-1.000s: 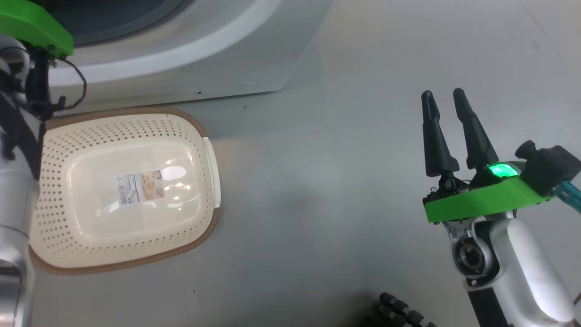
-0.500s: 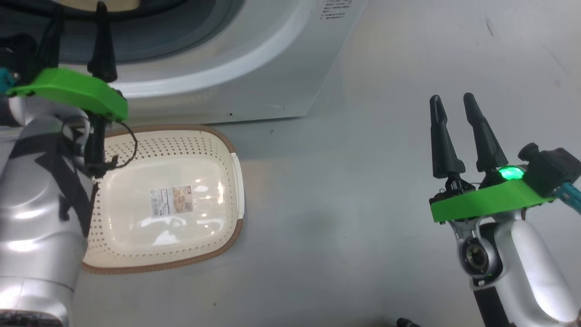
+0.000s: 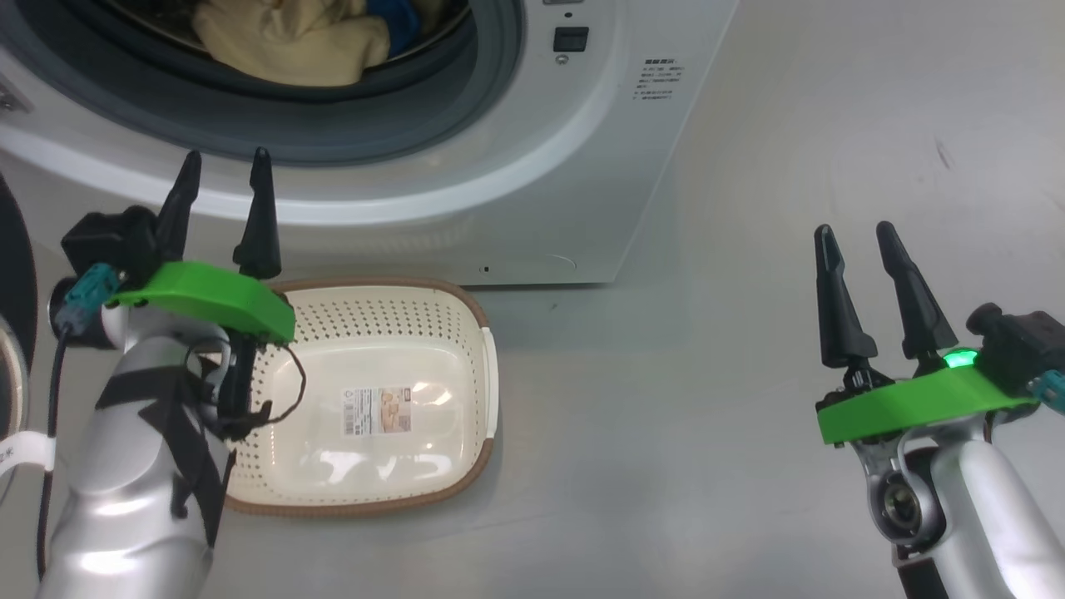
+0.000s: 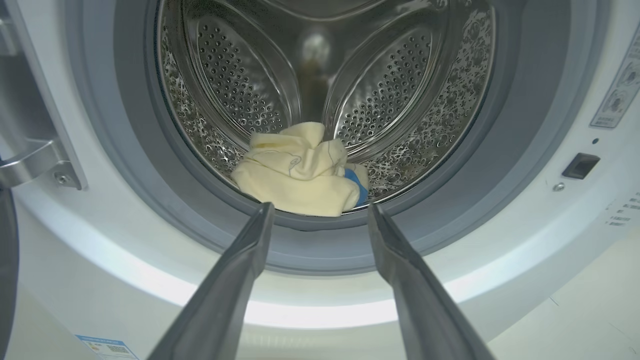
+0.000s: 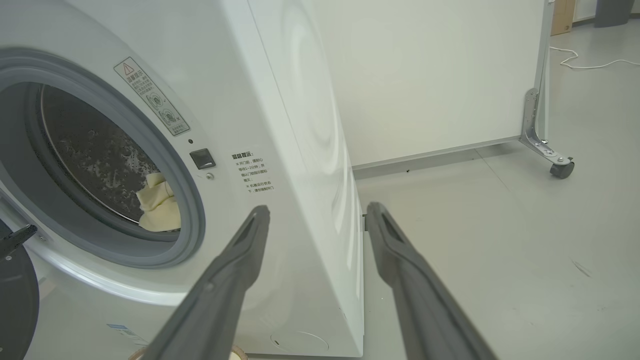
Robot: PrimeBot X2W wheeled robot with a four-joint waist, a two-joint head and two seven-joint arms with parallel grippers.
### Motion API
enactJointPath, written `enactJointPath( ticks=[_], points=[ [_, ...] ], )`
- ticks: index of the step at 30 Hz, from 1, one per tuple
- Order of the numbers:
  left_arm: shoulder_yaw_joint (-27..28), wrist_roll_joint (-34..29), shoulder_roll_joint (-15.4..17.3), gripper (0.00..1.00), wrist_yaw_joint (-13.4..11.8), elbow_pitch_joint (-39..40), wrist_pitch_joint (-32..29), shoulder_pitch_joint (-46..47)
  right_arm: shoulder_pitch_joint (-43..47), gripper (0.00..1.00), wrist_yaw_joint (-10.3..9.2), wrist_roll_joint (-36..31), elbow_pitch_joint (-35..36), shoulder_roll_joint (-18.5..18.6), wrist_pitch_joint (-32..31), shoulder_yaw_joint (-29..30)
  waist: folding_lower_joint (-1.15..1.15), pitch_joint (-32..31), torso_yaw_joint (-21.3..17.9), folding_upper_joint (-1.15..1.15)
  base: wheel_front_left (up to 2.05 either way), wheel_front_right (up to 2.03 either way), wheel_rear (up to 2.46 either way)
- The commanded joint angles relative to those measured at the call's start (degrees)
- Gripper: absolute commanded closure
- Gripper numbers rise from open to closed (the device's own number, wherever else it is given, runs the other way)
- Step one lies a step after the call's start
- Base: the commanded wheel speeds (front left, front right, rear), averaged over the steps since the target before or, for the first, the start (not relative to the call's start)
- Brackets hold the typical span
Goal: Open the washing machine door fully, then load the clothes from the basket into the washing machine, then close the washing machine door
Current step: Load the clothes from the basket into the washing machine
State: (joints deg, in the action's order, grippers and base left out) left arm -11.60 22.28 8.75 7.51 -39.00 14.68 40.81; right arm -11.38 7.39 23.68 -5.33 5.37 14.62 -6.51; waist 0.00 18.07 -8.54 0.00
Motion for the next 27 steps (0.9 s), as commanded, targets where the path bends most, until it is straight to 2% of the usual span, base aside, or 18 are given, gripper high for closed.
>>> enactJointPath(
  ticks=[1,12,27],
  points=[
    [2.09,-0.34,1.43,0.00,-0.02,2.21,0.32,0.23,0.25,0.00,0.10,-0.10,1.58,0.94,0.38,-0.77,0.00,-1.36,1.09,0.00,0.00,0.00,0.00],
    [3.98,-1.71,0.95,0.00,-0.02,8.73,0.32,-11.17,4.14,0.00,0.10,0.41,1.10,3.48,0.38,0.25,0.00,-6.57,3.64,0.00,0.00,0.00,0.00],
    [6.77,-3.34,1.50,0.00,-0.02,17.84,0.32,-22.86,6.97,0.00,0.10,0.36,1.77,4.81,0.38,1.93,0.00,-8.79,5.89,0.00,0.00,0.00,0.00]
  ],
)
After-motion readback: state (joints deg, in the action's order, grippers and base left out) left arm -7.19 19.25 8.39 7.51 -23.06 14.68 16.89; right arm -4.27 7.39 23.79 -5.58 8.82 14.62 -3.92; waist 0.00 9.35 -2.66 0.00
